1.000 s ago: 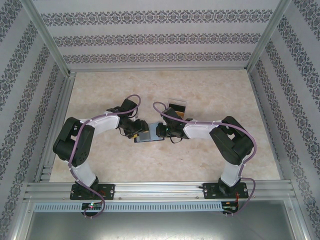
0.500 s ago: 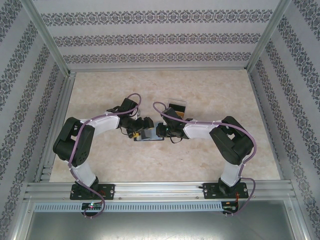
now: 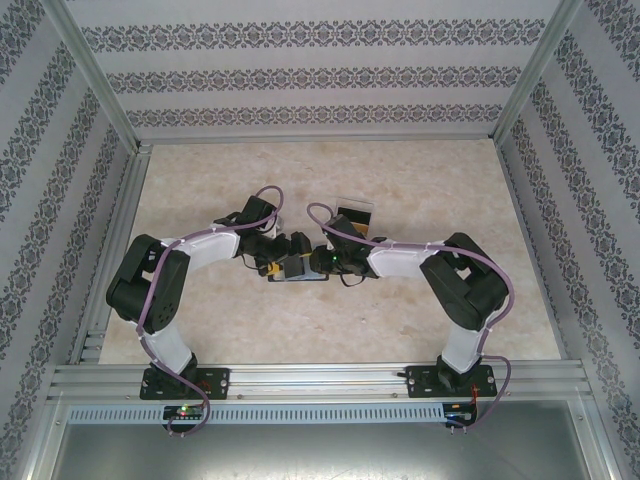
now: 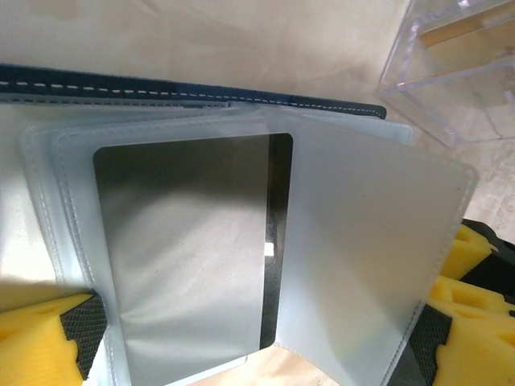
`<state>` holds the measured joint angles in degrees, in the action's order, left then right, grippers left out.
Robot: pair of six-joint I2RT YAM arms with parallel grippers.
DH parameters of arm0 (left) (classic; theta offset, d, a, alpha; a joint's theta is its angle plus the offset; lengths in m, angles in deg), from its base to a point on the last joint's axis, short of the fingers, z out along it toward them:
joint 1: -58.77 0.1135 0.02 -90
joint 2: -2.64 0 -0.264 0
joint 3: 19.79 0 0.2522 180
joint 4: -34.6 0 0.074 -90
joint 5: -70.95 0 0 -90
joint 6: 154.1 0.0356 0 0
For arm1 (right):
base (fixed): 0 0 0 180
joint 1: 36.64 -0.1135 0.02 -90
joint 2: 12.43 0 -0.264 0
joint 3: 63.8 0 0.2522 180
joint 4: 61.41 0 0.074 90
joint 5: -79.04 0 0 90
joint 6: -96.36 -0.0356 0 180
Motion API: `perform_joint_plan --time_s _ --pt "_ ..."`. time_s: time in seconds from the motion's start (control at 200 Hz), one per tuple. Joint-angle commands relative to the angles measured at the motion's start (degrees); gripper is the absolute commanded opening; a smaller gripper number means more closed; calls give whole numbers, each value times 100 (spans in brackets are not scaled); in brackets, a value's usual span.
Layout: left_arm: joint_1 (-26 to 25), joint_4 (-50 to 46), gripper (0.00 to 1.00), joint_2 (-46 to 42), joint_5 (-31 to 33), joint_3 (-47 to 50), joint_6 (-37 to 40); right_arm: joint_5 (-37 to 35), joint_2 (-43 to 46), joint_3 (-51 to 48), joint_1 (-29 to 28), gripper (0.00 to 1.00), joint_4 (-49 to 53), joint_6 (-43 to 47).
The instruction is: Take the credit cards out of the card holder
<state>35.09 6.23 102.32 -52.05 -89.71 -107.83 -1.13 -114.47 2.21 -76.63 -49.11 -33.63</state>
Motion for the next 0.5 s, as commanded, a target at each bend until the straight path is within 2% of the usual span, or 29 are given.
perform_joint_plan --time_s 0.0,0.23,0.495 --pt "-75 -59 100 204 134 120 77 -251 432 -252 104 32 189 -5" --pt "-73 -227 99 136 200 -34 150 -469 1185 -691 219 34 146 -123" --pt "36 -630 99 -275 221 -365 301 -407 1406 -725 183 34 138 -139"
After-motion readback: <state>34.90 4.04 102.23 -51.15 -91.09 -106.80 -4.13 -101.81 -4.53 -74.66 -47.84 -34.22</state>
